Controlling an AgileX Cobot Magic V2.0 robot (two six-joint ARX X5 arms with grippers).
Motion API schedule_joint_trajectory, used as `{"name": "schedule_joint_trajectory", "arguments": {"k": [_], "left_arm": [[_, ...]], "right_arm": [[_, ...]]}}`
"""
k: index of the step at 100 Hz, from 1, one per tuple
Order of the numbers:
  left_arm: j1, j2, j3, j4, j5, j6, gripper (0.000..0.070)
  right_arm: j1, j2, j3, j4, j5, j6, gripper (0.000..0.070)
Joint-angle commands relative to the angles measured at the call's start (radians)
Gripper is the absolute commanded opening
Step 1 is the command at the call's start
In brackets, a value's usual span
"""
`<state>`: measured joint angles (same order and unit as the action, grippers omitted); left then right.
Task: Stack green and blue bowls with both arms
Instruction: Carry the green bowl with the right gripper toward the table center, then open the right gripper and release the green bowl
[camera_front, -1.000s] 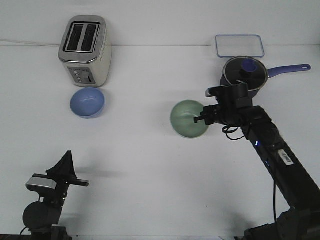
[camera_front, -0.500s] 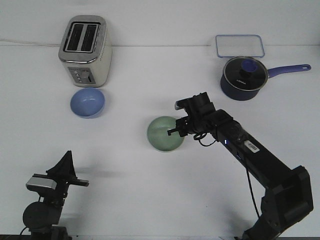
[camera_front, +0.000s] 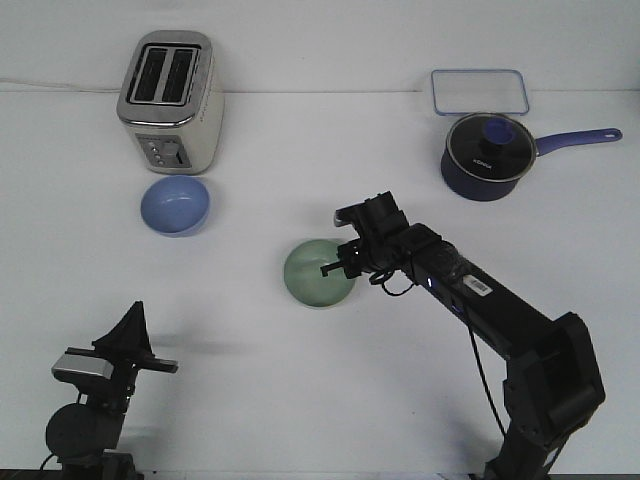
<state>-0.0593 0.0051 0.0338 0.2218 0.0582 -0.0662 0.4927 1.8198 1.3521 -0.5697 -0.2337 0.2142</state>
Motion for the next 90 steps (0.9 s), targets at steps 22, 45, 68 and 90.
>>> {"name": "schedule_joint_trajectory", "arguments": {"k": [22, 45, 68, 90], "left_arm": [[0.001, -0.002, -0.02, 0.011, 0.001, 0.004, 0.001], [0.001, -0.002, -0.02, 0.011, 0.001, 0.004, 0.001], [0.001, -0.002, -0.02, 0.011, 0.001, 0.004, 0.001], [0.001, -0.002, -0.02, 0.011, 0.001, 0.004, 0.001]], "right_arm": [[0.019, 0.047, 0.013, 0.006, 0.007, 0.016, 0.0], [0.02, 0.047, 0.013, 0.003, 0.006, 0.018, 0.0016], [0.018, 0.047, 0.013, 0.0, 0.004, 0.026, 0.0439], [0.013, 0.035, 0.017, -0.002, -0.003, 0.026, 0.046]]}}
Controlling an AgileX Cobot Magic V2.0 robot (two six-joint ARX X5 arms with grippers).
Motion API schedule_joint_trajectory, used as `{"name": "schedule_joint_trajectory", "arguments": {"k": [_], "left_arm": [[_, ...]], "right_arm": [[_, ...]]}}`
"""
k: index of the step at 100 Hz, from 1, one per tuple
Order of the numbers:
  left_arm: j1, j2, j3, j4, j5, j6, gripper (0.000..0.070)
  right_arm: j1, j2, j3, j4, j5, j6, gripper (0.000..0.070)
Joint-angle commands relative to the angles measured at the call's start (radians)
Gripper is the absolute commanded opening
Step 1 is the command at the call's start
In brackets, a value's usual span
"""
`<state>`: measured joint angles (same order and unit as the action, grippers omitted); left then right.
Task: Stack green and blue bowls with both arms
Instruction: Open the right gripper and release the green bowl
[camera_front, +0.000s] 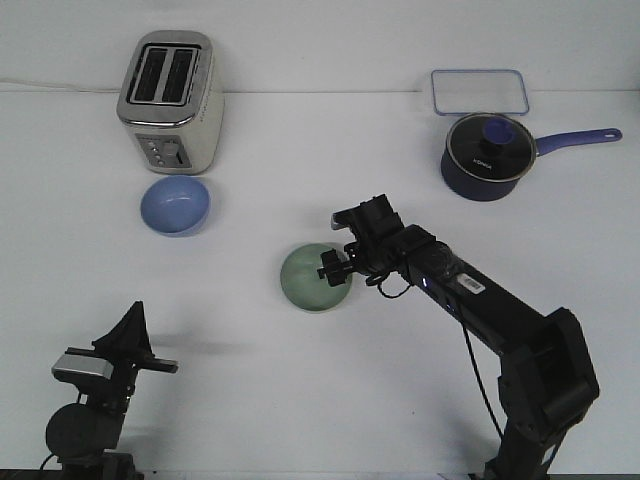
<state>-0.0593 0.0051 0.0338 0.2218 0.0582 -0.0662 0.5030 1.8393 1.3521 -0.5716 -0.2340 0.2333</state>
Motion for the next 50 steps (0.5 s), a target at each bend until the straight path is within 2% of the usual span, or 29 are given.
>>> {"name": "schedule_joint_trajectory", "arguments": {"k": [1, 23, 50], "left_arm": [[0.001, -0.002, -0.02, 0.011, 0.001, 0.004, 0.001], [0.001, -0.002, -0.02, 0.011, 0.001, 0.004, 0.001], [0.001, -0.002, -0.02, 0.011, 0.002, 0.004, 0.001]], "right_arm": [[0.001, 0.013, 0.018, 0.0, -0.003, 0.006, 0.046], [-0.042, -0.071, 0.018, -0.008, -0.014, -0.005, 0.046], [-0.175, -0.214, 0.018, -0.107, -0.037, -0.09, 0.0459]]}}
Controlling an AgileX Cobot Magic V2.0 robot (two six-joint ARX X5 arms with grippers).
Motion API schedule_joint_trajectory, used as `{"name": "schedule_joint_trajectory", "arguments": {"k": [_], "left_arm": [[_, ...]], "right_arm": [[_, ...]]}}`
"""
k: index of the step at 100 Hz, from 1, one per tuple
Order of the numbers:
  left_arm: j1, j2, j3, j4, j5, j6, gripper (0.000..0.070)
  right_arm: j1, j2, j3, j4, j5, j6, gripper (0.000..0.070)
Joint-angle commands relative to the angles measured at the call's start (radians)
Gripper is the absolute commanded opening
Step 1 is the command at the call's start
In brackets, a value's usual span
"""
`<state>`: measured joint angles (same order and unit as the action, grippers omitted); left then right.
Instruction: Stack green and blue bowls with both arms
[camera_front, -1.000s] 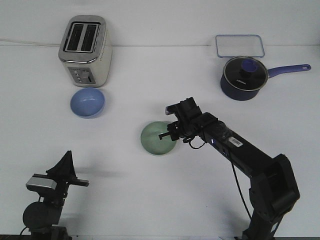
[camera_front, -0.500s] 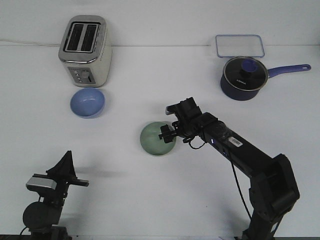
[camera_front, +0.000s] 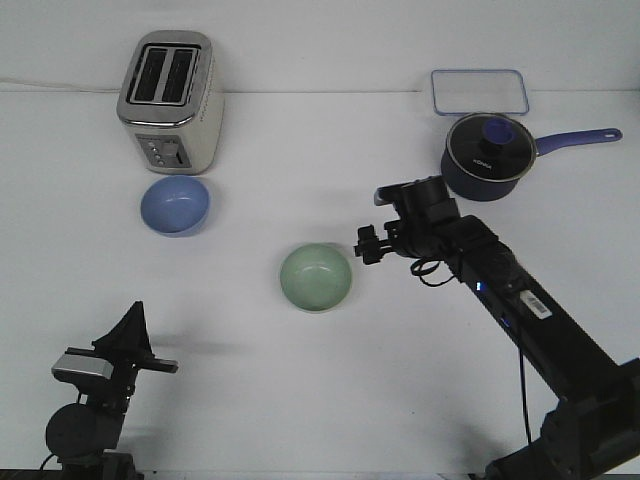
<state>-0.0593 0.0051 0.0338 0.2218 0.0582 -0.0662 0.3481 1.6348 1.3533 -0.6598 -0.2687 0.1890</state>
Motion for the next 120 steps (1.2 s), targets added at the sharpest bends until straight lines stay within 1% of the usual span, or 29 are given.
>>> {"name": "schedule_joint_trajectory", "arguments": {"k": [1, 15, 21, 34, 43, 63, 75, 86, 103, 112, 120], "left_arm": [[0.001, -0.002, -0.02, 0.011, 0.001, 0.004, 0.001], [0.001, -0.002, -0.02, 0.011, 0.001, 0.004, 0.001], [0.001, -0.002, -0.02, 0.011, 0.001, 0.004, 0.001], [0.001, -0.002, -0.02, 0.011, 0.001, 0.004, 0.001], [0.001, -0.002, -0.02, 0.011, 0.001, 0.004, 0.001], [0.001, -0.002, -0.02, 0.011, 0.001, 0.004, 0.001], [0.001, -0.002, -0.02, 0.011, 0.001, 0.004, 0.001], [0.001, -0.002, -0.02, 0.011, 0.001, 0.004, 0.001], [0.001, -0.002, -0.02, 0.011, 0.001, 0.004, 0.001], [0.001, -0.002, -0.02, 0.011, 0.001, 0.004, 0.001], [0.001, -0.002, -0.02, 0.011, 0.001, 0.004, 0.001]], "right_arm": [[-0.026, -0.015, 0.017, -0.024, -0.002, -0.051, 0.0459], [-0.113, -0.086, 0.017, -0.087, 0.019, -0.109, 0.0459], [-0.152, -0.117, 0.011, -0.101, 0.032, -0.116, 0.0459], [-0.231, -0.192, -0.029, -0.095, 0.04, -0.138, 0.0459], [-0.284, -0.261, -0.09, -0.06, 0.041, -0.146, 0.0459], [-0.376, -0.451, -0.277, 0.07, 0.042, -0.169, 0.0459], [-0.409, -0.574, -0.409, 0.18, 0.047, -0.167, 0.0459], [-0.415, -0.688, -0.533, 0.282, 0.063, -0.167, 0.0459], [-0.412, -0.844, -0.723, 0.424, 0.061, -0.164, 0.0459], [-0.412, -0.923, -0.829, 0.515, 0.06, -0.177, 0.0458], [-0.412, -0.983, -0.907, 0.621, 0.06, -0.14, 0.0458]]}}
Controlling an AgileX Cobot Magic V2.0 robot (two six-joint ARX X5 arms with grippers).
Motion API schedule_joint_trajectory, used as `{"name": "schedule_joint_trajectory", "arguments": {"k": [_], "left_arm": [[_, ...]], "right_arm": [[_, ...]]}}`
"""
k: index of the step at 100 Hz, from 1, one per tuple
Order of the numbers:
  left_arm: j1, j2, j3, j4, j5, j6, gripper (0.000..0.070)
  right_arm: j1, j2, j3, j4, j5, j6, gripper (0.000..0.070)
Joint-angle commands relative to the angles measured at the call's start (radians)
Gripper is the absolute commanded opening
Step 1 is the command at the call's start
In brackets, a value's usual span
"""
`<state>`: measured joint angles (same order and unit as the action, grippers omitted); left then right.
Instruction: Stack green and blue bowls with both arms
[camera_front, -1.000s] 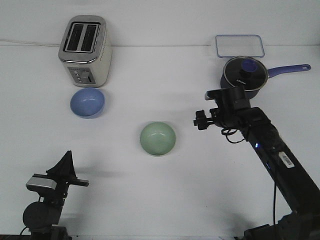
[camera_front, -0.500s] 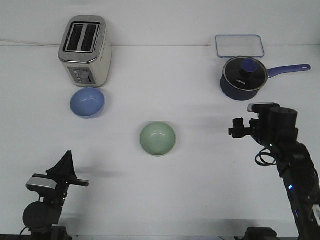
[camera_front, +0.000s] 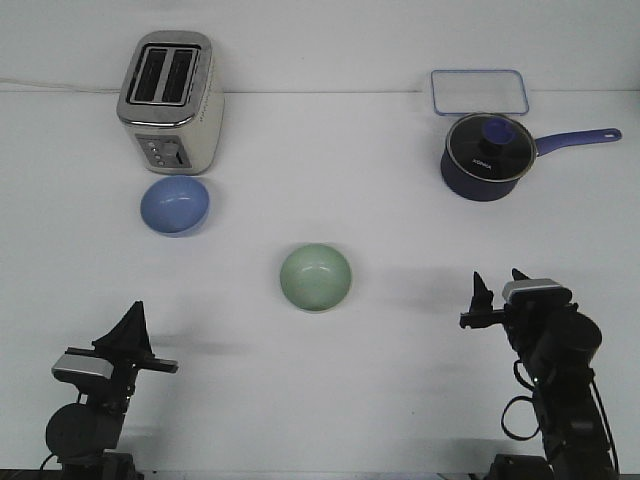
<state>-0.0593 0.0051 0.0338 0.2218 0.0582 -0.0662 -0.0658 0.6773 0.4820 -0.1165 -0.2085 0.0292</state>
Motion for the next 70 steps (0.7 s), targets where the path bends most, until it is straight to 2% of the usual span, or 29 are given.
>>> {"name": "schedule_joint_trajectory", "arguments": {"k": [1, 15, 70], "left_arm": [[0.001, -0.002, -0.02, 0.011, 0.001, 0.004, 0.001], [0.001, -0.002, -0.02, 0.011, 0.001, 0.004, 0.001], [0.001, -0.002, -0.02, 0.011, 0.001, 0.004, 0.001]], "right_arm": [[0.002, -0.032, -0.042, 0.085, 0.0, 0.023, 0.0458], [0.002, -0.09, -0.088, 0.098, 0.001, 0.03, 0.0458], [0.002, -0.094, -0.09, 0.124, 0.0, 0.031, 0.0458]]}}
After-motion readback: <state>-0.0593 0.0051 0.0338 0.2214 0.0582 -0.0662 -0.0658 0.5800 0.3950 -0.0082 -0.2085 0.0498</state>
